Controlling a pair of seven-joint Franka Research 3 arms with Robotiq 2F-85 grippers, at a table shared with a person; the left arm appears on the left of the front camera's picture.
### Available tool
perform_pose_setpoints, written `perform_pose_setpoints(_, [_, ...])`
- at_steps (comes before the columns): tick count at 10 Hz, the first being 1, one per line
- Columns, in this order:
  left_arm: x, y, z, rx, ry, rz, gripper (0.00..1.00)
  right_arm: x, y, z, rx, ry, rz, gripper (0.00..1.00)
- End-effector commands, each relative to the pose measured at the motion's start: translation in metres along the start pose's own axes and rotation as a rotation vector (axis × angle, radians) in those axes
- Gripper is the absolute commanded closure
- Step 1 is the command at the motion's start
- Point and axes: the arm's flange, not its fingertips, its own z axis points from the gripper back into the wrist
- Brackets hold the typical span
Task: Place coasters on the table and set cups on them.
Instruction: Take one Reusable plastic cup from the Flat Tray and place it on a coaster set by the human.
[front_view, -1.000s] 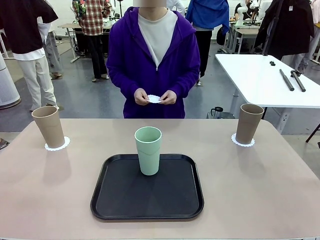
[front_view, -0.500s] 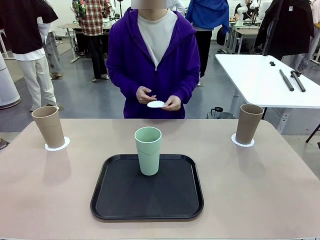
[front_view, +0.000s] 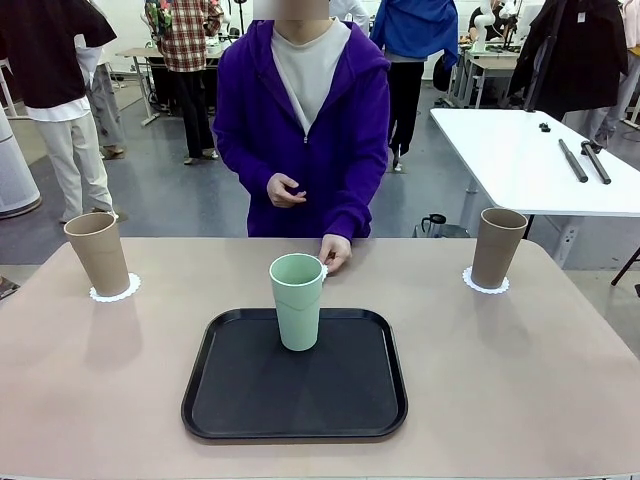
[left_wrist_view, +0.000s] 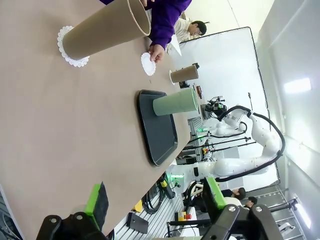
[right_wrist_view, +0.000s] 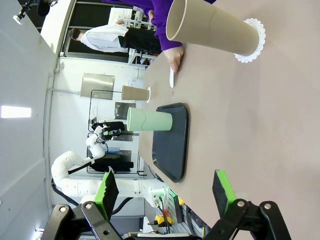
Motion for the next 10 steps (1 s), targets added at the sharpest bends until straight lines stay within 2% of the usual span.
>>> perform_pose_setpoints(1, [-0.0018,0.0001,0.0002,-0.002,-0.009,0.000,0.00,-0.0011,0.0003,0.0006,0.005,-0.004,0.001,0.00])
perform_pose_setpoints(10, [-0.0018,0.0001,0.0002,-0.002,-0.009,0.000,0.00,-0.0011,0.0003,0.0006,0.005,-0.004,0.001,0.00])
